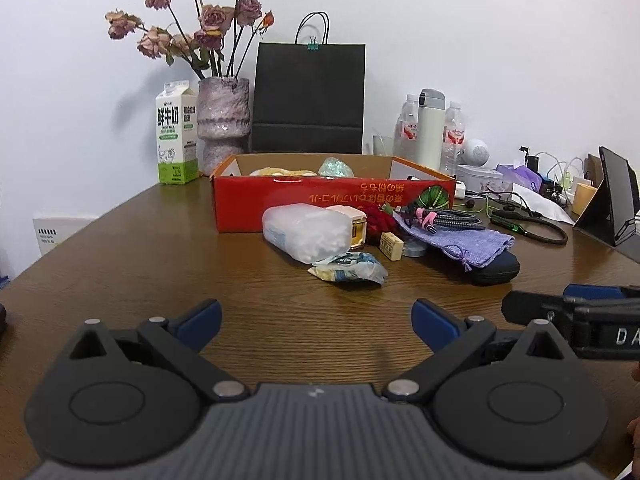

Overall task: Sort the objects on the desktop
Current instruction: 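Withdraw both open tools from the box back over the table, then grasp the blue-and-white packet with the left tool while the right tool grasps the braided cable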

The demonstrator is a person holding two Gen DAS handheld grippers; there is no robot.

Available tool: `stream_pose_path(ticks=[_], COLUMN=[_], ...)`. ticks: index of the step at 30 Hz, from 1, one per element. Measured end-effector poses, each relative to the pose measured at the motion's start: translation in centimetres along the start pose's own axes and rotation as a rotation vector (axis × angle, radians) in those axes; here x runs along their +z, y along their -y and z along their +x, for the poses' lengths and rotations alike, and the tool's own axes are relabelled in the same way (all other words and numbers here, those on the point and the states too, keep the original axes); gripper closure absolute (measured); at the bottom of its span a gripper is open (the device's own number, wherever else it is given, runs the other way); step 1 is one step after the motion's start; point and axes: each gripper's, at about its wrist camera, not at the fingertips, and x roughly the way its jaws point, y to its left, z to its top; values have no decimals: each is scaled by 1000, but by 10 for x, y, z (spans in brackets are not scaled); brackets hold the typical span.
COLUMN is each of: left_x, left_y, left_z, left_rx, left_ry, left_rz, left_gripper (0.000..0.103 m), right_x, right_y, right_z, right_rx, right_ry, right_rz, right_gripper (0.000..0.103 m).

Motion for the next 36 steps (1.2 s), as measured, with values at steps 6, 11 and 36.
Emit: stream_pose_path(ticks=[6,11,36], left_x=[1,8,50], left_y=[-5,-6,-1], left_z=[6,24,117], left_rx=[-36,-45,-104], left_ry=[-42,-178,-266], left_rz=[-24,-43,-175], left_gripper=[0,0,64], right_x=[3,16,98], right_y=[8,19,12], right_z=[-1,8,181], right_rx=[-2,-39,-30], right_ry=[8,-31,-154], right_rz=[57,107,-186], right_gripper=[9,9,75])
